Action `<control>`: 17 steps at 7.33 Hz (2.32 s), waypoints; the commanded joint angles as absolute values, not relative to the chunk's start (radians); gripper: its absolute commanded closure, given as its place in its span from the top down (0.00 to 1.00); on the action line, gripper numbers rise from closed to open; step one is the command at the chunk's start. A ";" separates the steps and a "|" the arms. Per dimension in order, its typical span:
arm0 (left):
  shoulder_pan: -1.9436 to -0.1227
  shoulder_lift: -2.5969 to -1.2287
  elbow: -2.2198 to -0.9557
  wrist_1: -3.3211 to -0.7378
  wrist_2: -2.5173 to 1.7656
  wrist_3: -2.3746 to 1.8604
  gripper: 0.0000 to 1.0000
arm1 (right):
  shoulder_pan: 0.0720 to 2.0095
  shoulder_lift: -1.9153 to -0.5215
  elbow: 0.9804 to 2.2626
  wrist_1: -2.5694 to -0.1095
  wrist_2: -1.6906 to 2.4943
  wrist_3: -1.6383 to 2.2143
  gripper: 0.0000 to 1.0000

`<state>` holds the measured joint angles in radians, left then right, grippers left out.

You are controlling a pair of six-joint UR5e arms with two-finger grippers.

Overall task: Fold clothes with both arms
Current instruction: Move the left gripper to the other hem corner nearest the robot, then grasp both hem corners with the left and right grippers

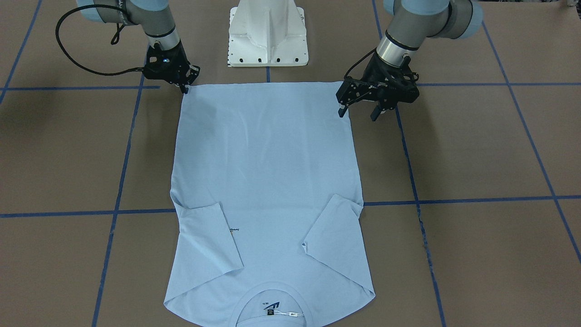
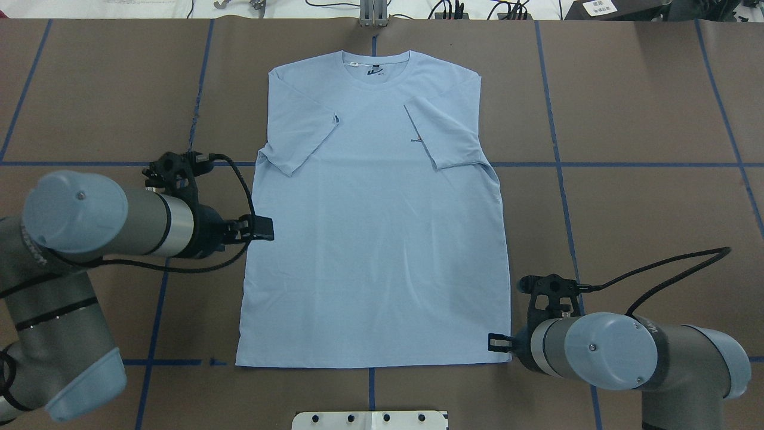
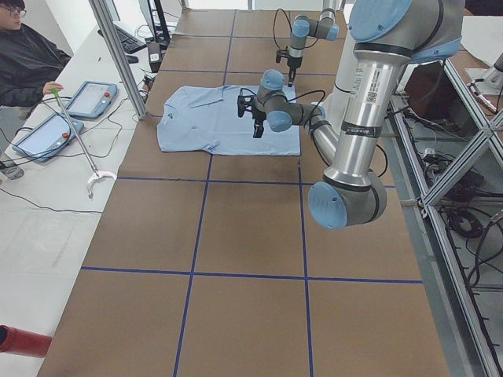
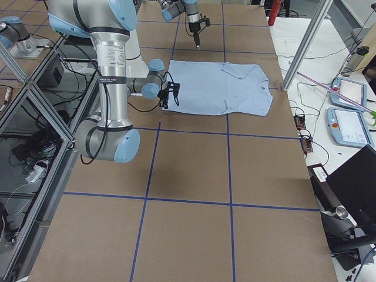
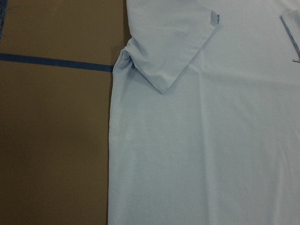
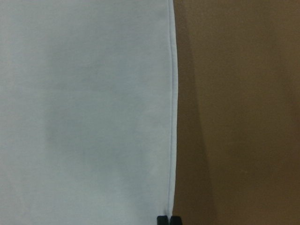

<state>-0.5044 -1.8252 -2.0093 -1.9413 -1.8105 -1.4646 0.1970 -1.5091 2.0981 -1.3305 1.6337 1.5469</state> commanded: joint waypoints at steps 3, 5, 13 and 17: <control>-0.163 -1.821 -2.098 -1.711 -1.626 -1.766 1.00 | 0.198 -1.508 2.109 -1.321 1.634 1.551 0.00; -0.133 -1.804 -2.063 -1.709 -1.600 -1.747 0.99 | 0.199 -1.506 2.109 -1.321 1.634 1.551 0.00; -0.158 -1.776 -2.011 -1.710 -1.598 -1.677 0.93 | 0.204 -1.499 2.109 -1.322 1.634 1.549 0.00; -0.156 -1.779 -2.013 -1.710 -1.600 -1.683 0.55 | 0.207 -1.500 2.117 -1.322 1.634 1.549 0.00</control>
<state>-0.1573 -1.7782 -2.0117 -1.7104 -1.5999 -1.6807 0.2063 -1.4996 2.1153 -1.3223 1.6336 1.5493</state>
